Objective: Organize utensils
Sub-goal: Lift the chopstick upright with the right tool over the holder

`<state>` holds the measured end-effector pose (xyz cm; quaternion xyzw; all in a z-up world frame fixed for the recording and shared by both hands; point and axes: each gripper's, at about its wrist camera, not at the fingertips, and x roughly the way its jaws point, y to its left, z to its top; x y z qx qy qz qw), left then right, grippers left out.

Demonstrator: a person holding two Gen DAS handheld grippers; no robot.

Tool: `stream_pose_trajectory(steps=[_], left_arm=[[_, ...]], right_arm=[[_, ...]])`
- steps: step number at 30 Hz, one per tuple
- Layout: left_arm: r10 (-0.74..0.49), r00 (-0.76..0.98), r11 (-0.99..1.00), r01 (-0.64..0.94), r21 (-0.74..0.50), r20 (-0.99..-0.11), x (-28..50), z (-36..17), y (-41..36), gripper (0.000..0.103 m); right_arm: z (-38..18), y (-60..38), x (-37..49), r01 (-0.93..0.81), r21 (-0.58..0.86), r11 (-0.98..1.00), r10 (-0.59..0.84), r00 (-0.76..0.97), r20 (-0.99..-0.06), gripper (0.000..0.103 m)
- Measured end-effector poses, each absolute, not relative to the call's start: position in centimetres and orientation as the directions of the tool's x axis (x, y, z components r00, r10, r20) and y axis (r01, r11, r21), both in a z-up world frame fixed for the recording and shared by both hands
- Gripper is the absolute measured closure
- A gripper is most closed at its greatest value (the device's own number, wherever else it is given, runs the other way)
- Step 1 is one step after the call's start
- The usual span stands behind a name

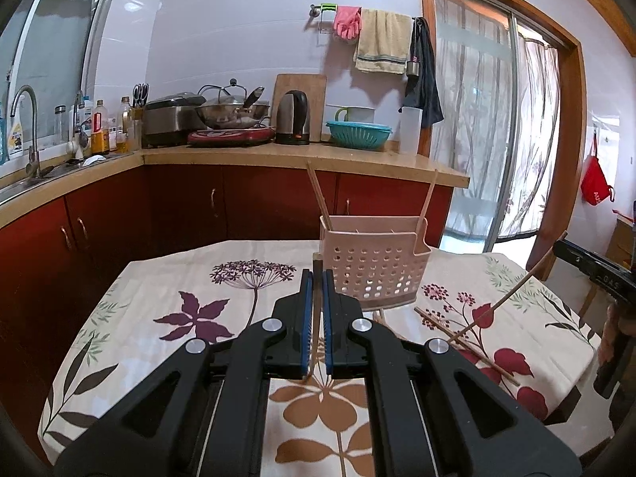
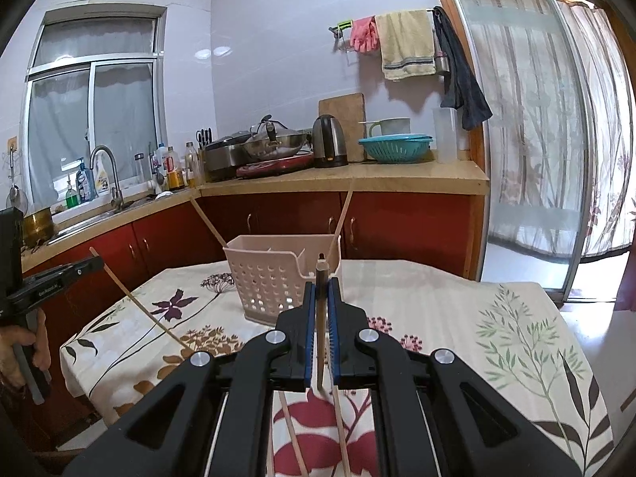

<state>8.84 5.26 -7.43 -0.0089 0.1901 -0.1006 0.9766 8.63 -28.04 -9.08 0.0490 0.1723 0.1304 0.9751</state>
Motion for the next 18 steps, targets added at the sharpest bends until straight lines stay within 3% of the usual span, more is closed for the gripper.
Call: stream_pose_trajectory(steps=[11,18], left_arm=[[-0.256,0.912,0.967,0.238,-0.096,-0.319,10.7,-4.3,5.5,0.098],[-0.308,0.918,0.951,0.291,-0.106,-0.25,11.5,-0.2,4.9,0.098]], right_arm=[[-6.8,-28.0,10.6,-0.25,0.182,0.951,0.296,0.907,-0.3,0.096],[-3.0,-28.1,11.4,-0.287,0.187,0.939,0.326,0.918,-0.224,0.096]])
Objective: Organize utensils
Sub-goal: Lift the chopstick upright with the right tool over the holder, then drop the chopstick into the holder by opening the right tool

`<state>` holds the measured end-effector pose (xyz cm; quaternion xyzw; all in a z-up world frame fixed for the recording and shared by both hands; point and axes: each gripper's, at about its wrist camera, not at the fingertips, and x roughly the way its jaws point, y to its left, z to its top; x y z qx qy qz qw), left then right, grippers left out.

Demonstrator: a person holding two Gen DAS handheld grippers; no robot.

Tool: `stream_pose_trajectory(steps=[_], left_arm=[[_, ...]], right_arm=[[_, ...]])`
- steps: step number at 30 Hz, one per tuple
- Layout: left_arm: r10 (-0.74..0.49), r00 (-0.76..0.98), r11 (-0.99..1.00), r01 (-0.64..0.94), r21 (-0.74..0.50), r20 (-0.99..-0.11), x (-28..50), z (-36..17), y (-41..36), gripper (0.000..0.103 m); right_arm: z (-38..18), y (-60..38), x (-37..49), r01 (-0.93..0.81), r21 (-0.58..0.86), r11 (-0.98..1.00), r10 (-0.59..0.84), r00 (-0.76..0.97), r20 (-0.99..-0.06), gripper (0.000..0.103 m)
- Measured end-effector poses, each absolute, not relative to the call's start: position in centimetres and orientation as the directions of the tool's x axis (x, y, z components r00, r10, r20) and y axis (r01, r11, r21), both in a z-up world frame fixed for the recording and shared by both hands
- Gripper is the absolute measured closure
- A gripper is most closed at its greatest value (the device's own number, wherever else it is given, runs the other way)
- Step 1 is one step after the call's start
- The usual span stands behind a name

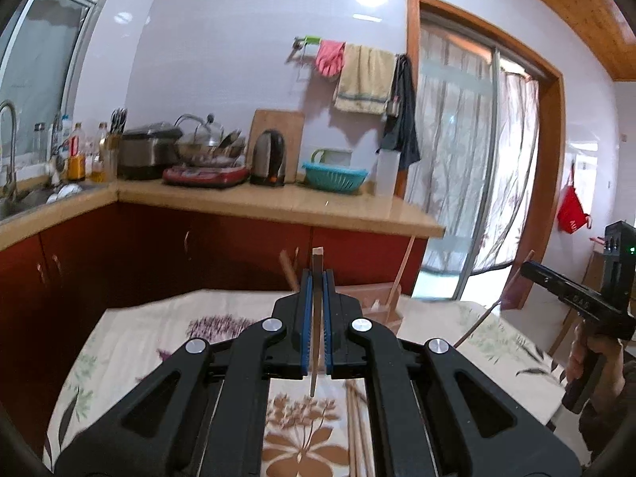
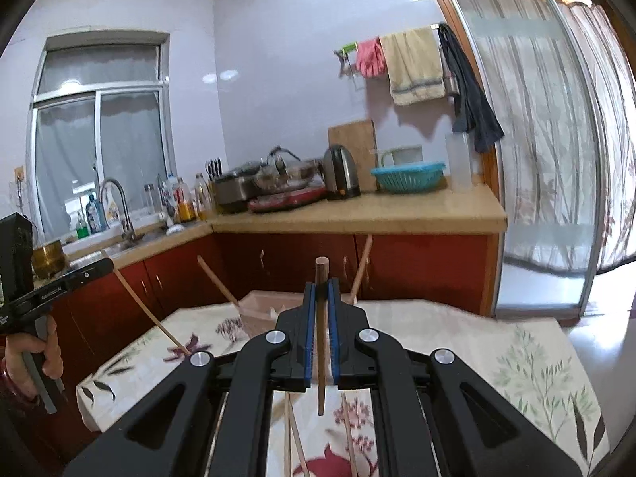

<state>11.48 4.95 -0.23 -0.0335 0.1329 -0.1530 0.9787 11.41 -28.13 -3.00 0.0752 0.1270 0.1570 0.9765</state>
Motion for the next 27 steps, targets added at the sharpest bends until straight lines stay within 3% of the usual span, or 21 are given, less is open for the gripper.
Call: stream_pose_trajectory(steps=[13,27], left_arm=[[-0.334,0.938,0.942,0.331,-0.052,-0.091,17.3,6.2,1.1,0.098],[-0.307,0.909,0.95,0.311,-0.035,-0.283,24.7,-1.8,-2.1,0.098]], right_arm=[[3.3,-27.3,16.7,-0.345,0.156,0.926,0.358,0.931,-0.066,0.096],[-3.9,-24.9,24.1,-0.324,0.177,0.929,0.359,0.904,-0.233,0.096]])
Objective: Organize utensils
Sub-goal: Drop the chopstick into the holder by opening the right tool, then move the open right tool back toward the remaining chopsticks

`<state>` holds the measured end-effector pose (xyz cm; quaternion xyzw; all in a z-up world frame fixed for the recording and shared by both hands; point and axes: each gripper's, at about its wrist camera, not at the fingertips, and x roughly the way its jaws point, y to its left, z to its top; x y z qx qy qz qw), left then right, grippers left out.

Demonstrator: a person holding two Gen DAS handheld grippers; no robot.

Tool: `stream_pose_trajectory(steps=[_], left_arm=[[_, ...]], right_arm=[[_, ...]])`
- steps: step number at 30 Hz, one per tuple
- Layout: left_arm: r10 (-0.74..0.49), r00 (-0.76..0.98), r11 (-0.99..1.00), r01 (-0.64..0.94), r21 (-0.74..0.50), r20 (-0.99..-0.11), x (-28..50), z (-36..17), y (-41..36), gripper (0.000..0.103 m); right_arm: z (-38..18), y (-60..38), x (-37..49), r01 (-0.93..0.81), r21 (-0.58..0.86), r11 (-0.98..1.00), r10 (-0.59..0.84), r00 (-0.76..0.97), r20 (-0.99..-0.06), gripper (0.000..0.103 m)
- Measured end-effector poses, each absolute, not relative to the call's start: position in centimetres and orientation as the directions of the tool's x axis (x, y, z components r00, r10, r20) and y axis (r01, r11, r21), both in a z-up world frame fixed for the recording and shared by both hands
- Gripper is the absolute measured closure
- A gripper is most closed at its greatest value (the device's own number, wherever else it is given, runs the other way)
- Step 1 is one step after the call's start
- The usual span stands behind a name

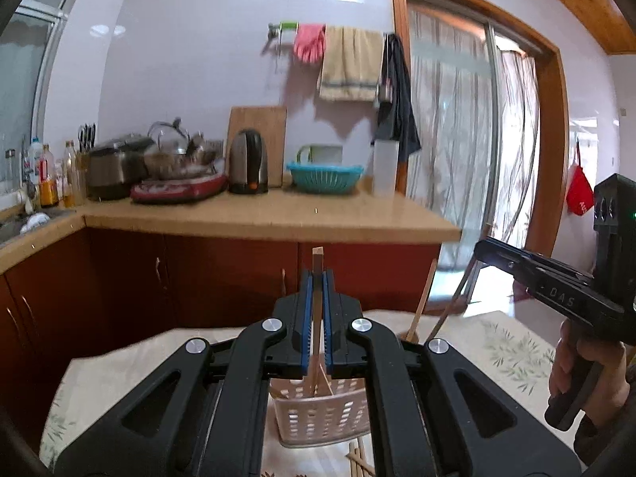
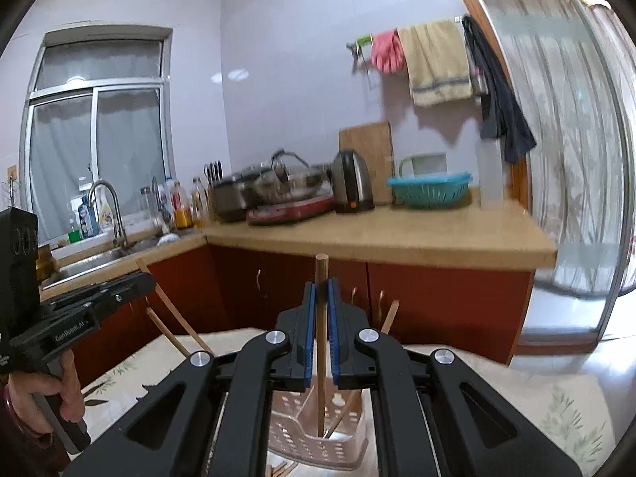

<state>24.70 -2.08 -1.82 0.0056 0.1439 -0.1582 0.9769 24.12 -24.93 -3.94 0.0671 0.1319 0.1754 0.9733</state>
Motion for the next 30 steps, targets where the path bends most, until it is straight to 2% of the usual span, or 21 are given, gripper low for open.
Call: stream_pose_trajectory(steps=[6,8,9,10,13,14,20,25,30], left_arm=[[-0.307,0.888,0.95,0.31,-0.047,-0.344,26.3,-4.6,-2.3,0.097],[-0.31,0.883,0.949,0.311,-0.053,-0.353,26.4,-4.9,-2.2,0.09],[-0.308,0.883,0.949,0.309,-0.053,-0.354,26.4,-5.0,-2.1,0.082],[-0.302,0.886,0.951,0.305,-0.049,-0.352,26.3,-5.0,-2.1,0.073],[-0.302,0.889,0.95,0.309,-0.036,-0.345,25.8,-4.7,-2.1,0.061],[-0.302,0.89,0.95,0.31,-0.033,-0.342,25.5,-4.6,-2.1,0.054],[-0.301,0.902,0.952,0.305,-0.038,-0.31,23.3,-3.6,-1.7,0.036],[-0.294,0.908,0.954,0.297,-0.037,-0.298,20.4,-3.3,-1.2,0.034],[-0.267,0.915,0.961,0.274,-0.02,-0.303,17.3,-4.3,-0.7,0.033]], right_arm=[[-6.1,-24.4,25.5,-0.323,0.2,0.925,0.37,0.883,-0.288,0.096],[-6.4,-24.4,25.8,-0.321,0.206,0.924,0.372,0.879,-0.298,0.096],[-6.4,-24.5,25.7,-0.32,0.207,0.925,0.371,0.88,-0.298,0.095],[-6.5,-24.5,25.6,-0.32,0.207,0.924,0.371,0.879,-0.298,0.09],[-6.1,-24.6,25.1,-0.308,0.193,0.932,0.354,0.89,-0.288,0.068],[-6.0,-24.7,25.2,-0.306,0.187,0.934,0.349,0.893,-0.283,0.065],[-4.6,-25.3,23.2,-0.299,0.173,0.938,0.336,0.908,-0.252,0.055],[-3.8,-26.0,20.4,-0.288,0.145,0.947,0.315,0.921,-0.23,0.054],[-5.1,-26.9,17.7,-0.273,0.15,0.95,0.304,0.919,-0.25,0.054]])
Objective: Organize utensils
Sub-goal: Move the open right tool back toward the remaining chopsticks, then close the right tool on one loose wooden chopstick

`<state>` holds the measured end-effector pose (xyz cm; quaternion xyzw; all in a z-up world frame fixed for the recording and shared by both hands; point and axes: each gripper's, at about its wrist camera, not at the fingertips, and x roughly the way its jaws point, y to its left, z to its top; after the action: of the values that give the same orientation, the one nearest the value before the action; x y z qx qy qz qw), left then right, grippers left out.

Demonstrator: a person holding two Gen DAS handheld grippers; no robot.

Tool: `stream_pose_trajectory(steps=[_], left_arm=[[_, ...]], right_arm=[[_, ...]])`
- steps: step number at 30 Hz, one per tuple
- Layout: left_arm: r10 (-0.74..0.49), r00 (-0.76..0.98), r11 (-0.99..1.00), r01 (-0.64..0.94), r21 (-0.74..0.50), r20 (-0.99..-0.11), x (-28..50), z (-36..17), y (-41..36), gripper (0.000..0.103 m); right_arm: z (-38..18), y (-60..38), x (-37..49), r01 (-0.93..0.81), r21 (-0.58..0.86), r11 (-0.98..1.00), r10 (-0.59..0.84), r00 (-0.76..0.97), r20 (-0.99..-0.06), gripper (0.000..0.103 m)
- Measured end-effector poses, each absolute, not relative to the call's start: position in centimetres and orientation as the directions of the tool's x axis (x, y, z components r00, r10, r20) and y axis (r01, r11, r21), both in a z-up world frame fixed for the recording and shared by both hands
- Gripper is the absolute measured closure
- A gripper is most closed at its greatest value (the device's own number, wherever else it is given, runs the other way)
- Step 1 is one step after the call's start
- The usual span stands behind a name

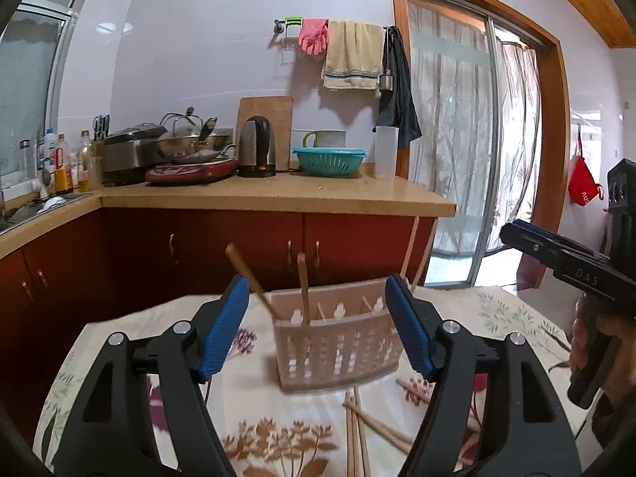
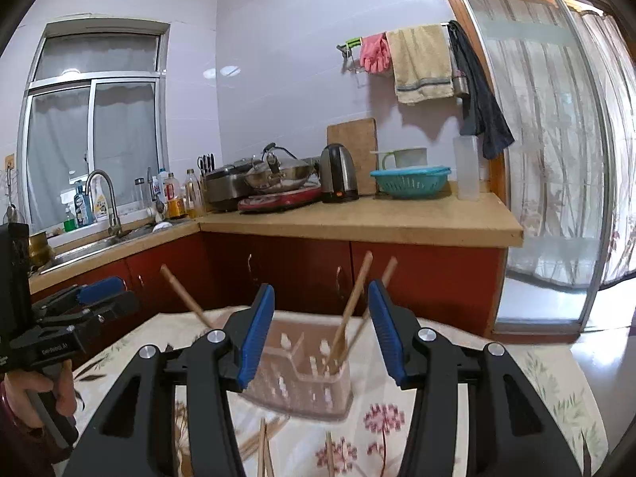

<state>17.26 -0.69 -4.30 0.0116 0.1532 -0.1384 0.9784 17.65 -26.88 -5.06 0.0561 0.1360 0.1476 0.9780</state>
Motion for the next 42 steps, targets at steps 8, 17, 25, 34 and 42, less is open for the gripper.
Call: stream_pose_trajectory(steps=[8,17,25,34,42], left_arm=[[-0.232,0.897,0.97,0.24,-0.025,-0.376,13.0,-9.3,0.1,0.034],[-0.201,0.863,0.978,0.204,-0.044,-0.465,9.5,-14.8,0.8,0.034],[-0.192,0.839,0.979,0.202,-0.038,-0.509,7.3,-17.9,0.7,0.034],[-0.186,0.81,0.977,0.212,-0.018,-0.557,6.0,-20.7,0.5,0.041],[-0.175,0.785,0.978,0.206,-0.016,-0.595,5.6,-22.3,1.0,0.05]], right_arm=[[-10.9,-27.9,13.0,-0.228,0.159,0.961,0.27,0.903,-0.334,0.054],[-18.5,-28.5,8.6,-0.213,0.172,0.962,0.268,0.862,-0.431,0.057],[-22.9,-28.4,6.8,-0.212,0.16,0.964,0.265,0.82,-0.508,0.071],[-25.3,-28.5,5.9,-0.194,0.132,0.972,0.235,0.797,-0.557,0.093],[-25.3,-28.1,5.6,-0.197,0.115,0.974,0.227,0.8,-0.556,0.095]])
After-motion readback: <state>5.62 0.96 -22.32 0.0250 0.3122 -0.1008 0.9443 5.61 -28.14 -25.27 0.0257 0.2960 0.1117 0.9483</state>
